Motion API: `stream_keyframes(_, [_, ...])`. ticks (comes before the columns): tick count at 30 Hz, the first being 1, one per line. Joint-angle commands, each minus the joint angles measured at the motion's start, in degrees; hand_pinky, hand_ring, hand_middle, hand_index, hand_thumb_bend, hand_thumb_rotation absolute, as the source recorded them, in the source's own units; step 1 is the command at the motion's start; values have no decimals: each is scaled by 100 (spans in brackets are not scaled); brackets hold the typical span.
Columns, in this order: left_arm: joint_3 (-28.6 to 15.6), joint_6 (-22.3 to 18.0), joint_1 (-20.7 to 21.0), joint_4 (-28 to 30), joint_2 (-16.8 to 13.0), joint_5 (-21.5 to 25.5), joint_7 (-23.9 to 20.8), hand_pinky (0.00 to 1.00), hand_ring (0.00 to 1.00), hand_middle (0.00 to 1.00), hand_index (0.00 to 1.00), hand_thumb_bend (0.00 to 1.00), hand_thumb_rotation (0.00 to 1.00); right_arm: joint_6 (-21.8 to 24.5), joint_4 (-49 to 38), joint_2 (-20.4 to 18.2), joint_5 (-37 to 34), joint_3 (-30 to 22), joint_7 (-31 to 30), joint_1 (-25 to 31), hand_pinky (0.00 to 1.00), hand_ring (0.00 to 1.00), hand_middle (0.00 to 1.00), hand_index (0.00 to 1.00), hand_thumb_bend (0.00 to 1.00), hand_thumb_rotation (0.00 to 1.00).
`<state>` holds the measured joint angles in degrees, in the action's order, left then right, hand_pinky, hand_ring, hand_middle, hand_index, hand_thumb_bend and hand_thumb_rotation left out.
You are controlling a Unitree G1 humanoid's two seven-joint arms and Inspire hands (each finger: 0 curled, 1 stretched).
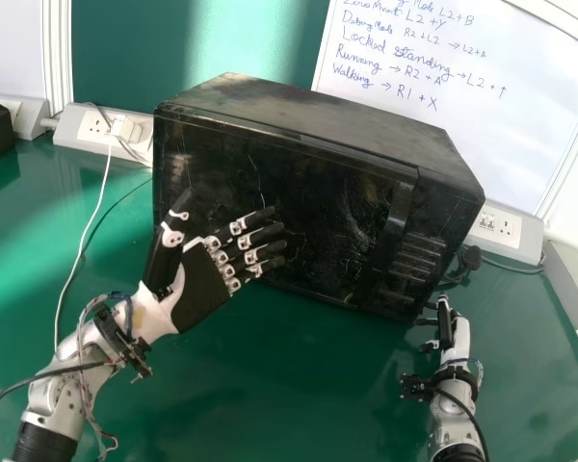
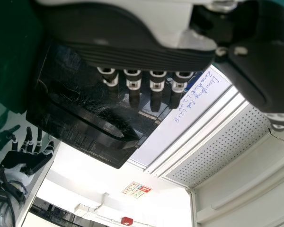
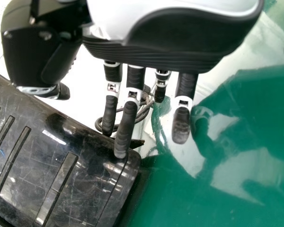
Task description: Open the door of oven
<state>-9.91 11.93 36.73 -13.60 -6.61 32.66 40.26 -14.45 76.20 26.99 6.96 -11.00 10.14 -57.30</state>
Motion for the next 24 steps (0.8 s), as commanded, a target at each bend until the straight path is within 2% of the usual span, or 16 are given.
stream_keyframes(1, [124,3,78,117,4,-80,-64,90,100,100,100,100,92,-107,-2,-7,15,27,4,86,18,23,37,62,57,81])
stream_keyframes(3, [181,-7,160,92,3,-129,-54,94,100,100,100,100,93,-10,7,-6,17,27,37,57,18,24,37,61,60,81])
stream_keyframes(4, [226,-51,199,75,-9,-191,-49,96,100,100,100,100,94,8,9,-7,-12,2,9,47,18,24,37,61,57,80])
stream_keyframes(8, [325,-184,320,22,19,-422,-195,97,100,100,100,100,97,54,11,3,28,36,22,41,18,24,37,62,61,83])
stream_keyframes(13, [336,-261,522,-232,14,-483,-36,100,100,100,100,100,99,8,14,-6,8,12,-2,60,17,23,36,61,59,79])
stream_keyframes(16, [332,-340,618,-367,33,-513,1,100,100,100,100,100,98,6,17,-17,-26,-23,-23,76,17,23,37,62,61,77])
stream_keyframes(24, [336,-503,958,-797,89,-633,23,100,100,100,100,100,95,36,11,-43,-52,-47,0,72,17,24,37,59,56,70])
